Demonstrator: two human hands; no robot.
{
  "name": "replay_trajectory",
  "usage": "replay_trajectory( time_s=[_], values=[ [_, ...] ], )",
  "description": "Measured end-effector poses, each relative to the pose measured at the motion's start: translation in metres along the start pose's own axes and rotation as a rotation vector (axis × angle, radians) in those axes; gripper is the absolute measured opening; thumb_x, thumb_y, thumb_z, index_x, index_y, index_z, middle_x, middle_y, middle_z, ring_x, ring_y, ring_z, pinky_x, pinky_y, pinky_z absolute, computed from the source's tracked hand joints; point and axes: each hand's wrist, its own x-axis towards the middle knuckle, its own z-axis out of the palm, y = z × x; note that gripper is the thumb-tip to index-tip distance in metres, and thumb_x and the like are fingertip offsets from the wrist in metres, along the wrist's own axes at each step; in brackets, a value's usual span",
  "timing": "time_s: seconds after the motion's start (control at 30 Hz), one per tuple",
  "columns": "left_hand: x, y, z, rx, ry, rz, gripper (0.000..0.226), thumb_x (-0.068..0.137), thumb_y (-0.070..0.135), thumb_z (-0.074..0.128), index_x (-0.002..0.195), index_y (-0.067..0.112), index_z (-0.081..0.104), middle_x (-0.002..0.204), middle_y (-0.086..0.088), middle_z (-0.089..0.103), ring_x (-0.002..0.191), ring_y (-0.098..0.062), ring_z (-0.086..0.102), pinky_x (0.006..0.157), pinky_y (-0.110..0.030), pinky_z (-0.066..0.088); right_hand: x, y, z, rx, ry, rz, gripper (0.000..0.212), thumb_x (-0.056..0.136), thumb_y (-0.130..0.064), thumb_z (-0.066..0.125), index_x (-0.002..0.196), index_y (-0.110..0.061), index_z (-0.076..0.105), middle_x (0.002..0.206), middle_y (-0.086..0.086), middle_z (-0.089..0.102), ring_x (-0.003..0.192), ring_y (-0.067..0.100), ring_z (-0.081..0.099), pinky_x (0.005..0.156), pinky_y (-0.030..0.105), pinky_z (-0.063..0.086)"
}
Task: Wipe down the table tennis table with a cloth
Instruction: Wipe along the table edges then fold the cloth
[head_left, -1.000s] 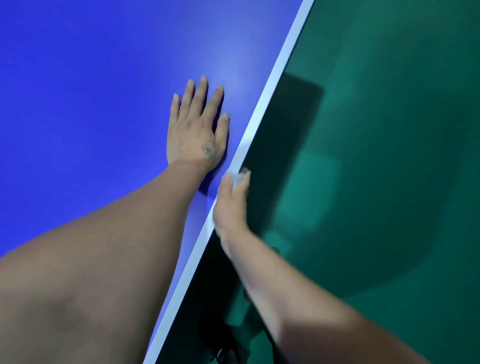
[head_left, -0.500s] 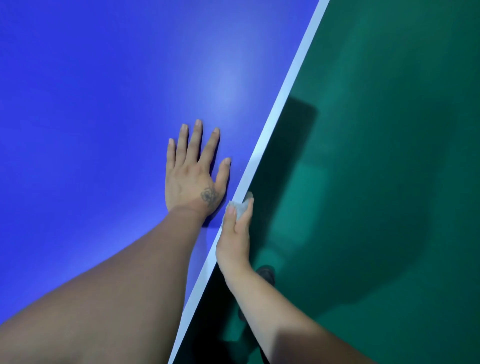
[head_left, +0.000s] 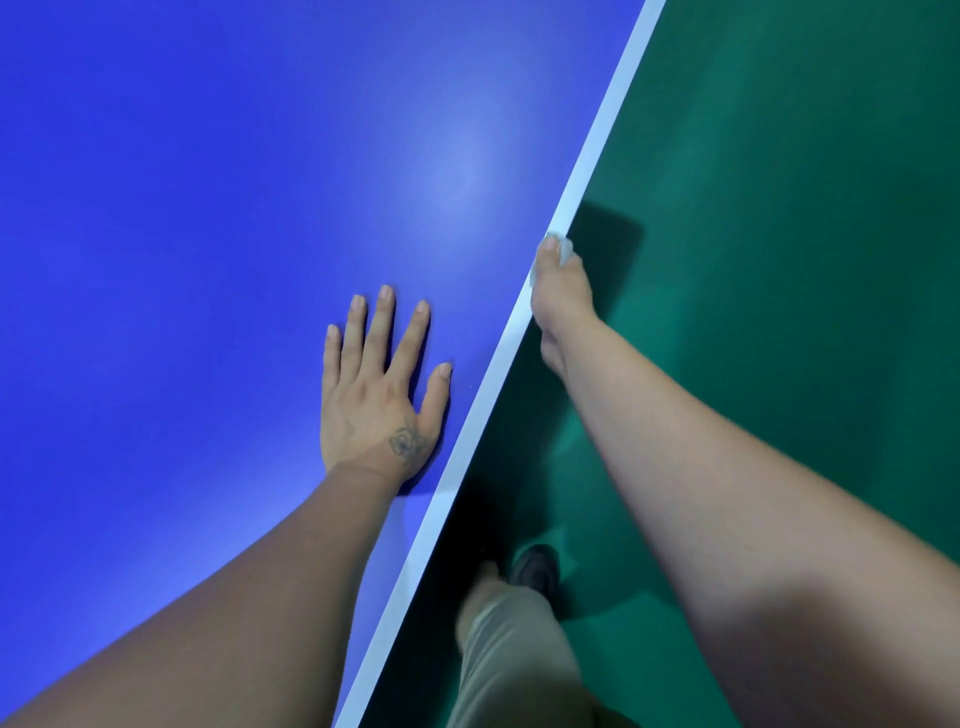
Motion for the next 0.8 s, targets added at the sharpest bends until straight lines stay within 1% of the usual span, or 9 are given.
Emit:
replay_trajectory(
  time_s=[0.17,0.2,0.27,0.33,0.4,0.5,0.63,0.7,0.8],
  values=[
    [0.000,0.002,-0.003,-0.003,-0.012,0.000,0.067,0.111,0.057,0.031,0.172,0.033,0.018,0.181,0.002,0.003,0.167,-0.023,-0.004,0.135,-0.054,0.008,0.000,-0.002,0.000,-0.005,0.054,-0.026,0.041,0.115,-0.042,0.033,0.142,-0.014,0.045,0.117,-0.005,0.056,0.096,0.009,0.052,0.087,0.026,0.040],
    [0.000,0.002,-0.003,-0.004,-0.013,0.001,0.067,0.111,0.056,0.031,0.172,0.032,0.018,0.181,0.002,0.004,0.167,-0.023,-0.004,0.135,-0.054,0.008,-0.007,0.009,0.004,-0.011,0.060,-0.025,0.041,0.115,-0.042,0.034,0.143,-0.014,0.044,0.121,-0.001,0.058,0.098,0.011,0.054,0.088,0.029,0.042],
    [0.000,0.003,-0.004,-0.003,-0.015,0.000,0.067,0.110,0.055,0.032,0.172,0.032,0.019,0.181,0.001,0.005,0.168,-0.024,-0.002,0.134,-0.055,0.010,-0.023,0.031,0.009,-0.020,0.045,-0.019,0.050,0.114,-0.045,0.035,0.156,-0.017,0.034,0.148,0.003,0.054,0.124,0.019,0.056,0.107,0.038,0.044],
    [0.001,0.004,-0.005,-0.005,-0.015,-0.004,0.068,0.110,0.054,0.034,0.172,0.030,0.020,0.181,0.001,0.006,0.168,-0.025,-0.001,0.134,-0.056,0.012,-0.042,0.040,0.011,-0.034,0.021,0.002,0.061,0.114,-0.047,0.036,0.167,-0.023,0.019,0.167,0.001,0.039,0.147,0.021,0.043,0.122,0.040,0.035],
    [0.001,0.005,-0.005,-0.012,-0.015,-0.002,0.068,0.109,0.053,0.035,0.171,0.029,0.022,0.181,0.000,0.008,0.168,-0.026,0.001,0.133,-0.057,0.014,-0.051,0.041,0.008,-0.036,-0.010,0.045,0.065,0.114,-0.045,0.034,0.170,-0.026,0.008,0.173,-0.003,0.028,0.153,0.016,0.034,0.119,0.030,0.029],
    [0.002,0.005,-0.005,-0.021,-0.011,-0.009,0.068,0.108,0.050,0.037,0.171,0.026,0.026,0.181,-0.001,0.011,0.167,-0.028,0.005,0.133,-0.059,0.015,-0.045,0.027,0.005,-0.041,-0.048,0.120,0.065,0.115,-0.045,0.032,0.170,-0.026,0.003,0.175,-0.006,0.022,0.152,0.016,0.035,0.105,0.023,0.026],
    [0.005,0.005,-0.005,-0.033,-0.023,-0.005,0.067,0.107,0.047,0.039,0.169,0.024,0.030,0.180,-0.003,0.014,0.167,-0.030,0.008,0.132,-0.061,0.015,-0.001,-0.014,-0.007,-0.039,-0.034,0.073,0.060,0.116,-0.042,0.031,0.168,-0.019,0.016,0.160,-0.006,0.039,0.132,0.006,0.039,0.100,0.019,0.027],
    [0.003,0.005,-0.006,-0.019,-0.046,-0.014,0.067,0.107,0.047,0.038,0.169,0.022,0.031,0.180,-0.004,0.015,0.167,-0.031,0.008,0.132,-0.062,0.015,0.036,-0.045,-0.020,-0.051,-0.041,0.055,0.051,0.116,-0.042,0.032,0.158,-0.015,0.033,0.140,-0.007,0.049,0.128,0.011,0.048,0.097,0.022,0.030],
    [0.005,0.005,-0.007,0.007,-0.075,-0.018,0.068,0.107,0.047,0.034,0.169,0.020,0.031,0.180,-0.005,0.013,0.167,-0.033,0.008,0.131,-0.064,0.016,0.093,-0.101,-0.042,-0.129,-0.081,0.041,0.051,0.115,-0.045,0.031,0.155,-0.013,0.039,0.137,-0.008,0.049,0.124,0.014,0.047,0.104,0.028,0.032]
  ],
)
